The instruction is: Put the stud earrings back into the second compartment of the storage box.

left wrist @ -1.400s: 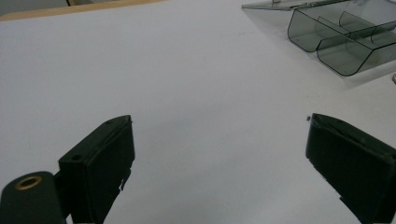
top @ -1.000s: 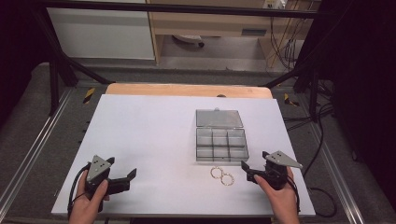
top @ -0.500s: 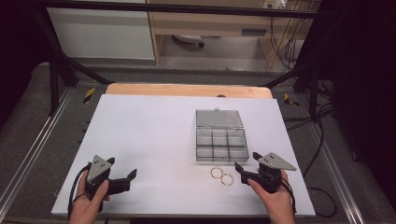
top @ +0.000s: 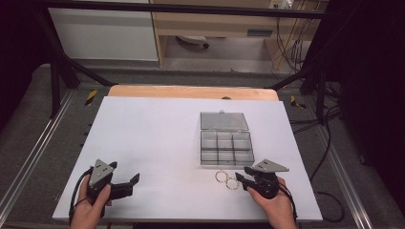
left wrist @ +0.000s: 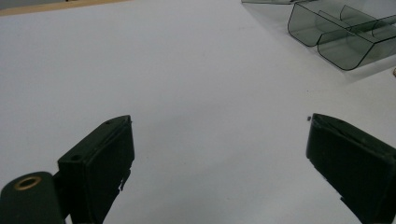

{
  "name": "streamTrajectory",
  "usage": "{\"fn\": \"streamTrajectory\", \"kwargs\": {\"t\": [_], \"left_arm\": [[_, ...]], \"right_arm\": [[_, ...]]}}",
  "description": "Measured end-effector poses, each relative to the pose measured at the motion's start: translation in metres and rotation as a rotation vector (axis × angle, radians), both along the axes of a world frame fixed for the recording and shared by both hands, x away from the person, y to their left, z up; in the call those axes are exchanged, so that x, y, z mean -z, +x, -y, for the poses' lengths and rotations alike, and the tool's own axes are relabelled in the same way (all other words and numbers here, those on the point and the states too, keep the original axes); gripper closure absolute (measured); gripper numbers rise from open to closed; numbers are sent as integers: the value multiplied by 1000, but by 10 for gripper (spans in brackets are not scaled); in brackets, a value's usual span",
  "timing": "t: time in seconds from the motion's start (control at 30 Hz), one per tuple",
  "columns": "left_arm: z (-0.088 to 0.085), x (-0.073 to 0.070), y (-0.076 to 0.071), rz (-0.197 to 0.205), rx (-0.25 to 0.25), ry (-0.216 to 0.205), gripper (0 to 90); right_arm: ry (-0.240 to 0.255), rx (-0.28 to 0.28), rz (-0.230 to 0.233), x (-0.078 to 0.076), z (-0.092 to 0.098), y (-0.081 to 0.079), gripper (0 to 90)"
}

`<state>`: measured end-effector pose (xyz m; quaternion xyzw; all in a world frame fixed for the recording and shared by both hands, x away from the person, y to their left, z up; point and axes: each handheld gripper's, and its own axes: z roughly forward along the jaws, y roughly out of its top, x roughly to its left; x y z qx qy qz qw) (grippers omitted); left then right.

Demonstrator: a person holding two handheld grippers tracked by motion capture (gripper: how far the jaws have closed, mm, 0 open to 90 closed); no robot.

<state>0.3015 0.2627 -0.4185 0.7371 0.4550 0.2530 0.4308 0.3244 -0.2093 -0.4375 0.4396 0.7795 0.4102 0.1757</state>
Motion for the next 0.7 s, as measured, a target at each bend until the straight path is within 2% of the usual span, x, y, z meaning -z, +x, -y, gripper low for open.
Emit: {"fn": "streamTrajectory", "kwargs": {"t": [0.23, 0.43, 0.6, 0.7], "left_arm": [[2, 0, 1, -1, 8, 5, 82], [0, 1, 0, -9, 9, 10, 82], [1, 1, 0, -8, 10, 13, 82], [1, 1, 1, -12, 10, 11, 82]], "right_arm": [[-47, -18, -33, 10, -2, 2, 663], [-43, -46, -44, 12, -8, 4, 735], [-109, -64, -41, 18, -14, 3, 775], [-119, -80, -30, 18, -14, 2, 859]]}}
